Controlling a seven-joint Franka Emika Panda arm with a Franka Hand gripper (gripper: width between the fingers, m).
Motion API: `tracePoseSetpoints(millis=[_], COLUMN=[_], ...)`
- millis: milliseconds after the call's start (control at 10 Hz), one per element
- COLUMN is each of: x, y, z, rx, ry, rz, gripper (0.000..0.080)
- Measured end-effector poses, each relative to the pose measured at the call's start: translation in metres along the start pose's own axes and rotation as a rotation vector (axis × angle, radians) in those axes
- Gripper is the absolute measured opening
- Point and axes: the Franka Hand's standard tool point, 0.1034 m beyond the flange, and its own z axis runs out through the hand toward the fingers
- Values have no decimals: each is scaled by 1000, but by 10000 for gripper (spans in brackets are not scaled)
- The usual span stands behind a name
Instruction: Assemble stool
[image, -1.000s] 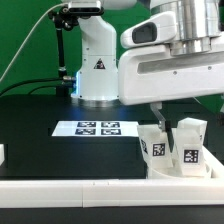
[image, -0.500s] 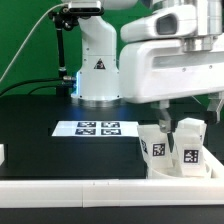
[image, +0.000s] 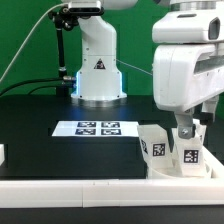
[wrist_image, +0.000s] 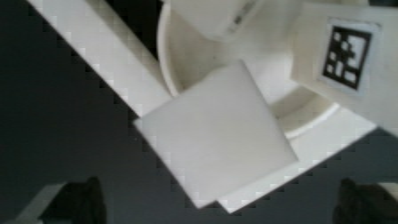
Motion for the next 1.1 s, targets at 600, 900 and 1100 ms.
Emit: tracePoseSetpoints(millis=[600, 900, 1100], x=[1, -1, -2], y=[-14, -13, -13], z=[31, 31, 32], rx=[18, 17, 13], ry=[-56, -57, -58], rz=[-79, 33, 184], gripper=[649, 412, 335])
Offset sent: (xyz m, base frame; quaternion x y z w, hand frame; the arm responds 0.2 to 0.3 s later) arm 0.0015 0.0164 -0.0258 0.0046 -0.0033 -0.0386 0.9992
